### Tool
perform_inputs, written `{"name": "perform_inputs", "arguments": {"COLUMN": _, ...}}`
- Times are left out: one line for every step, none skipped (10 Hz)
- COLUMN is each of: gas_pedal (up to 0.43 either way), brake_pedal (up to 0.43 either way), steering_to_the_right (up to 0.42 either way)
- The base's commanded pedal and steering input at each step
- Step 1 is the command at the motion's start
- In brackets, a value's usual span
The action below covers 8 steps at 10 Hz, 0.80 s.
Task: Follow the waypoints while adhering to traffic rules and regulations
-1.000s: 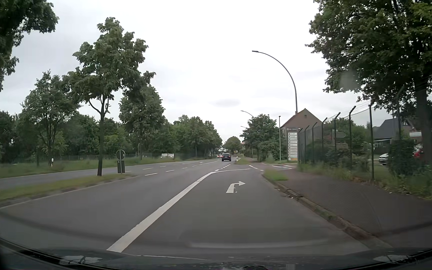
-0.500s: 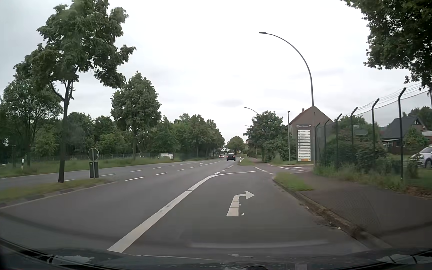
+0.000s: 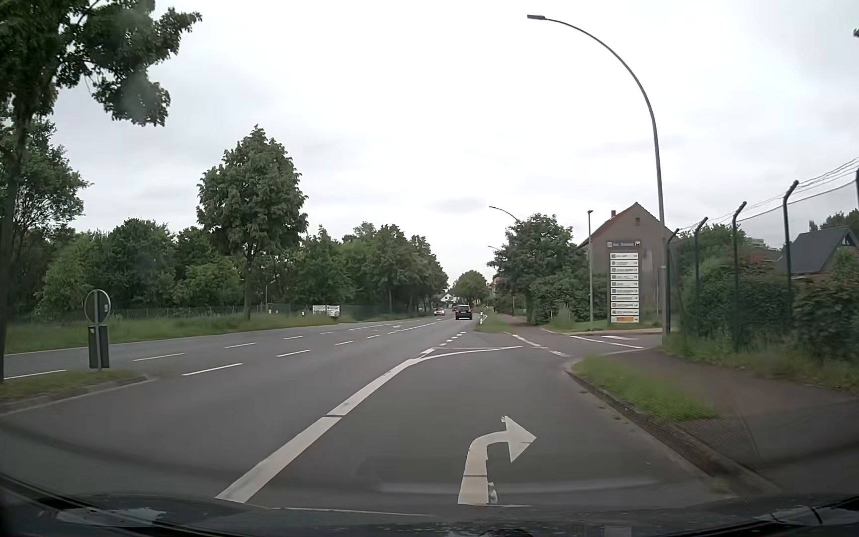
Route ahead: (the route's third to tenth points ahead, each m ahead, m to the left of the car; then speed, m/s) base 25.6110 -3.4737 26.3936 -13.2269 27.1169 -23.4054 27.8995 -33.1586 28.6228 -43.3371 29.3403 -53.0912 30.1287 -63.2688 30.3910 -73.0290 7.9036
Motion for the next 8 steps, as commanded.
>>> {"name": "perform_inputs", "arguments": {"gas_pedal": 0.000, "brake_pedal": 0.000, "steering_to_the_right": 0.005}}
{"name": "perform_inputs", "arguments": {"gas_pedal": 0.000, "brake_pedal": 0.000, "steering_to_the_right": 0.006}}
{"name": "perform_inputs", "arguments": {"gas_pedal": 0.000, "brake_pedal": 0.000, "steering_to_the_right": 0.005}}
{"name": "perform_inputs", "arguments": {"gas_pedal": 0.000, "brake_pedal": 0.000, "steering_to_the_right": 0.006}}
{"name": "perform_inputs", "arguments": {"gas_pedal": 0.000, "brake_pedal": 0.000, "steering_to_the_right": 0.009}}
{"name": "perform_inputs", "arguments": {"gas_pedal": 0.000, "brake_pedal": 0.000, "steering_to_the_right": 0.010}}
{"name": "perform_inputs", "arguments": {"gas_pedal": 0.000, "brake_pedal": 0.000, "steering_to_the_right": 0.012}}
{"name": "perform_inputs", "arguments": {"gas_pedal": 0.000, "brake_pedal": 0.000, "steering_to_the_right": 0.016}}
